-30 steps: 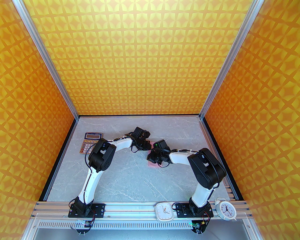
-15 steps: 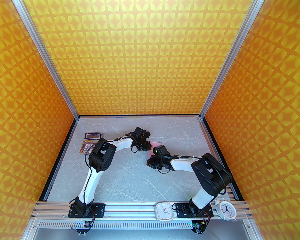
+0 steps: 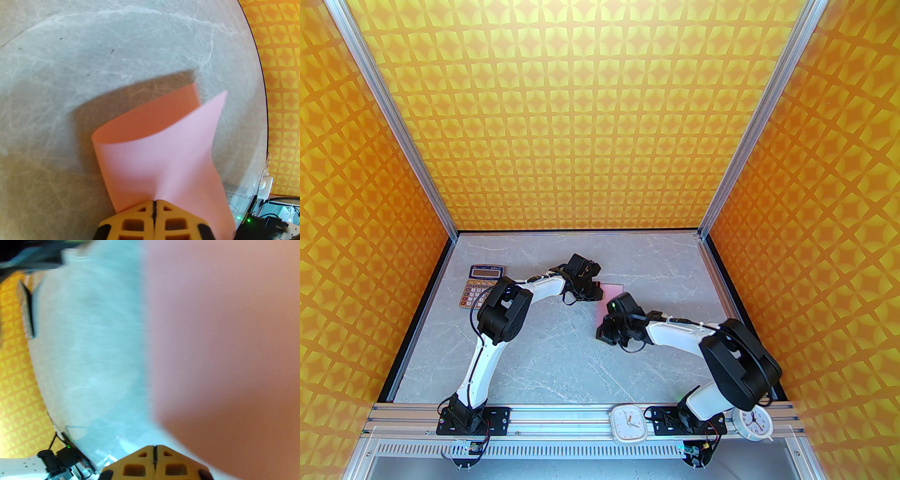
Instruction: Fold a paper plane with a square sheet of paper (fold left side to right side)
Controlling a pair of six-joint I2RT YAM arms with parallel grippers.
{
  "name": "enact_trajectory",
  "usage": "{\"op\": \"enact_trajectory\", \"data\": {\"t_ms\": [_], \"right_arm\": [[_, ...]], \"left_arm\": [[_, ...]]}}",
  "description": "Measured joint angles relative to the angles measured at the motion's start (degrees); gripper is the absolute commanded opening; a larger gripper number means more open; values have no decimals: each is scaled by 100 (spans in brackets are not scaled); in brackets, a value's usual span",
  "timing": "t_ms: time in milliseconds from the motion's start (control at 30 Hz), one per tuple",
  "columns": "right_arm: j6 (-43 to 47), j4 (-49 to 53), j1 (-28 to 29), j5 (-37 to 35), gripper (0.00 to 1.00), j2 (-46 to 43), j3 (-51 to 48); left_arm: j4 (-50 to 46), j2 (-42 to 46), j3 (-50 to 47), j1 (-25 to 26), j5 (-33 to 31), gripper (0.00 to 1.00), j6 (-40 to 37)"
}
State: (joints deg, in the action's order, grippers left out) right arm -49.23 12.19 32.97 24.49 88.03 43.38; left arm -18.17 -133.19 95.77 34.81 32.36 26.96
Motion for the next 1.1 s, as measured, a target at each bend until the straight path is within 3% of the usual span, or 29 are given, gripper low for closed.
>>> {"op": "enact_trajectory", "data": {"t_ms": [200,567,1100], "right_arm": [[44,55,-205,-11,0,31,645],[50,-315,-387,-11,0,1362,789],[153,-868,-448,90,0,1119,166]], "left_arm": [[0,0,0,0,-2,2,2],[11,2,-9,4,-2,2,2],[17,4,-11,4,-7,3,2]]}}
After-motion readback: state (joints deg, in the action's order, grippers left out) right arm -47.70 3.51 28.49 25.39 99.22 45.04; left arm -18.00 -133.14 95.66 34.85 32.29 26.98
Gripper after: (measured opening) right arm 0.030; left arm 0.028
